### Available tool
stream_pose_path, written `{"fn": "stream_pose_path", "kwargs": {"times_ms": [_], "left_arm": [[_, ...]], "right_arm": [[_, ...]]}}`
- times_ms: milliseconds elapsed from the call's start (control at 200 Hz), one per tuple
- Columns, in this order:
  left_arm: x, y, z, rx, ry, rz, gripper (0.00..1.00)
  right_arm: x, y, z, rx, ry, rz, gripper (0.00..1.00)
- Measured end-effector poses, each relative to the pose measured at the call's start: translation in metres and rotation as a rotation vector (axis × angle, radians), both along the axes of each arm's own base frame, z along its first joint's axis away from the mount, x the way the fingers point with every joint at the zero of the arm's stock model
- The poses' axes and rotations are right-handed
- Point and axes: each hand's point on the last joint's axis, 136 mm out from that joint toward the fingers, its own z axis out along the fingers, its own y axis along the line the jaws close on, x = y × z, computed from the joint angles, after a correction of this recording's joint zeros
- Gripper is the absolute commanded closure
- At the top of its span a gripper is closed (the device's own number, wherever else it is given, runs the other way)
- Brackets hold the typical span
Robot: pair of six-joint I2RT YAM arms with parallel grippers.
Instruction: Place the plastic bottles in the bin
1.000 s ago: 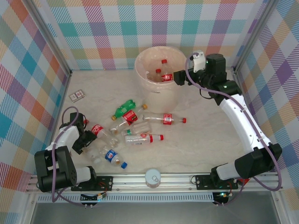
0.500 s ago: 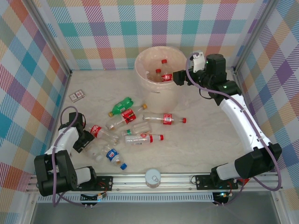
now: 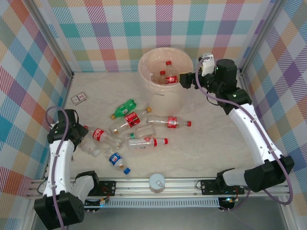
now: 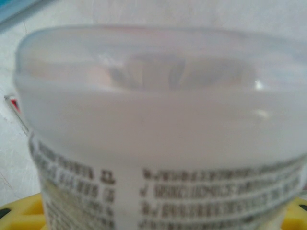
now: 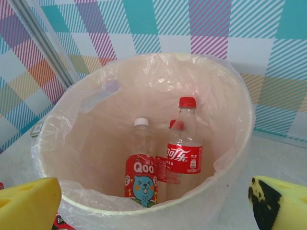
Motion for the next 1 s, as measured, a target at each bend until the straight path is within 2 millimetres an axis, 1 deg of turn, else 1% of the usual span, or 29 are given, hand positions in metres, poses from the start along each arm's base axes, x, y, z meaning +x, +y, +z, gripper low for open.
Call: {"fn": "stream_pose_path", "kwargs": {"times_ms": [30,80,175,235,305,375,475,600,700,755,845,900,1000], "left_arm": [[0.004,-0.001,0.013,-0.006,-0.043,-0.001,0.44],[0.012,-0.006,0.037,-0.023,-0.113,-0.015,0.45],[0.032,-0.015,0.082,-0.065,-0.233,-0.056,0.48],[0.047,-0.022,0.111,-0.088,-0.302,-0.091,0.50],[0.064,-0.030,0.140,-0.099,-0.374,-0.137,0.51],[0.082,-0.046,0.167,-0.111,-0.444,-0.206,0.53],[0.109,-0.078,0.199,-0.132,-0.518,-0.324,0.55],[0.144,-0.112,0.226,-0.150,-0.572,-0.435,0.60],[0.172,-0.132,0.237,-0.170,-0.601,-0.493,0.65],[0.185,-0.143,0.240,-0.178,-0.611,-0.518,0.67],[0.201,-0.163,0.247,-0.189,-0.633,-0.565,0.68],[0.210,-0.183,0.252,-0.205,-0.652,-0.608,0.68],[0.224,-0.217,0.259,-0.232,-0.682,-0.682,0.68]], "right_arm": [[0.002,-0.002,-0.001,0.004,0.015,-0.008,0.06],[0.008,-0.006,-0.003,0.011,0.033,-0.023,0.08],[0.018,-0.016,-0.013,0.039,0.085,-0.067,0.10],[0.021,-0.023,-0.019,0.067,0.116,-0.100,0.11],[0.023,-0.033,-0.024,0.116,0.144,-0.142,0.14],[0.022,-0.038,-0.031,0.171,0.167,-0.177,0.16],[0.021,-0.042,-0.043,0.262,0.201,-0.216,0.18],[0.022,-0.037,-0.056,0.384,0.244,-0.227,0.18],[0.023,-0.036,-0.061,0.462,0.272,-0.242,0.16],[0.022,-0.036,-0.064,0.498,0.286,-0.254,0.12],[0.017,-0.037,-0.065,0.549,0.307,-0.268,0.04],[0.015,-0.037,-0.063,0.583,0.315,-0.274,0.01],[0.013,-0.035,-0.065,0.629,0.333,-0.269,0.01]]}}
